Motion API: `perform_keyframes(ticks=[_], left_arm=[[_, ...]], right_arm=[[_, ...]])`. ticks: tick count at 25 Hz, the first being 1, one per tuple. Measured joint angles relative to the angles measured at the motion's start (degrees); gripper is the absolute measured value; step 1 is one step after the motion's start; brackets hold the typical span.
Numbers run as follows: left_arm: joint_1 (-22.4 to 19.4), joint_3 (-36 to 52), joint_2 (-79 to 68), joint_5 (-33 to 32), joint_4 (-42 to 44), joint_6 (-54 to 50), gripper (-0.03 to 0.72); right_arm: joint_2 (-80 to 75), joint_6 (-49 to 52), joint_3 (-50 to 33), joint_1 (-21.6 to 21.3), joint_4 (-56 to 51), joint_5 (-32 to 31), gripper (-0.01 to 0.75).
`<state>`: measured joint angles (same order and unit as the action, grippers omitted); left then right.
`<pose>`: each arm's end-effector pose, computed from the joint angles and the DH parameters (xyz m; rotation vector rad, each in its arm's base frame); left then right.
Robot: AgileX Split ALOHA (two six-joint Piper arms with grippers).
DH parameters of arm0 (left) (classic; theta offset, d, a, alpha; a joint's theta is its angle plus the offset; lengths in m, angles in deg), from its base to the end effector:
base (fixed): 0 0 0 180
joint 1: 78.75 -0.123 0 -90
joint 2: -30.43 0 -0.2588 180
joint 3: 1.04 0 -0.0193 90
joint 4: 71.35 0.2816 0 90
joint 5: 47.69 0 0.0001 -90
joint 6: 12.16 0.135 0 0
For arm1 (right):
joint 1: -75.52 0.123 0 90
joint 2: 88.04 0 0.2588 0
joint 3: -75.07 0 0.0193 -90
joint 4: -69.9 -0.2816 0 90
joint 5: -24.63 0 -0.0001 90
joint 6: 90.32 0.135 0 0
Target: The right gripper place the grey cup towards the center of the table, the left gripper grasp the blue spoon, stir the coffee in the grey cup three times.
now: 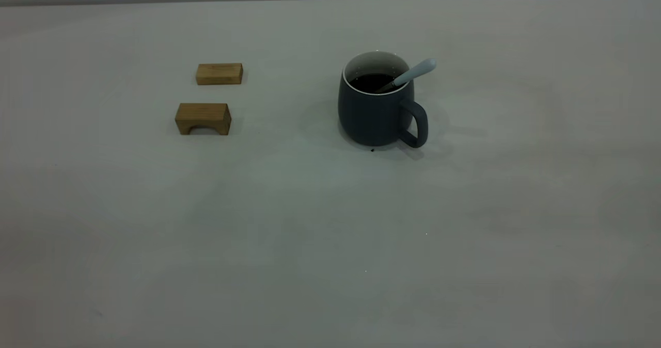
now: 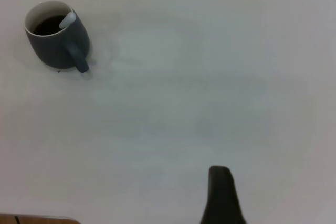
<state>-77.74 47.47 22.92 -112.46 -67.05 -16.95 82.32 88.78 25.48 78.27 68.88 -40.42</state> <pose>0.0820 0.0077 0.2613 -0.0764 2.1045 0.0300 0.0882 0.0064 0.2509 -0.0702 2.1681 0.0403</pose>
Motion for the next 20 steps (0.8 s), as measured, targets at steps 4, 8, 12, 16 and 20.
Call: perform_keyframes(ticks=[4,8,12,16,20], left_arm=[[0.0,0.0,0.0,0.0,0.0,0.0,0.475],[0.0,0.0,0.0,0.0,0.0,0.0,0.475],[0.0,0.0,0.0,0.0,0.0,0.0,0.475],[0.0,0.0,0.0,0.0,0.0,0.0,0.475],[0.0,0.0,0.0,0.0,0.0,0.0,0.475]], right_arm=[[0.0,0.0,0.0,0.0,0.0,0.0,0.587],[0.0,0.0,0.0,0.0,0.0,0.0,0.587],[0.0,0.0,0.0,0.0,0.0,0.0,0.587],[0.0,0.0,0.0,0.0,0.0,0.0,0.587],[0.0,0.0,0.0,0.0,0.0,0.0,0.587]])
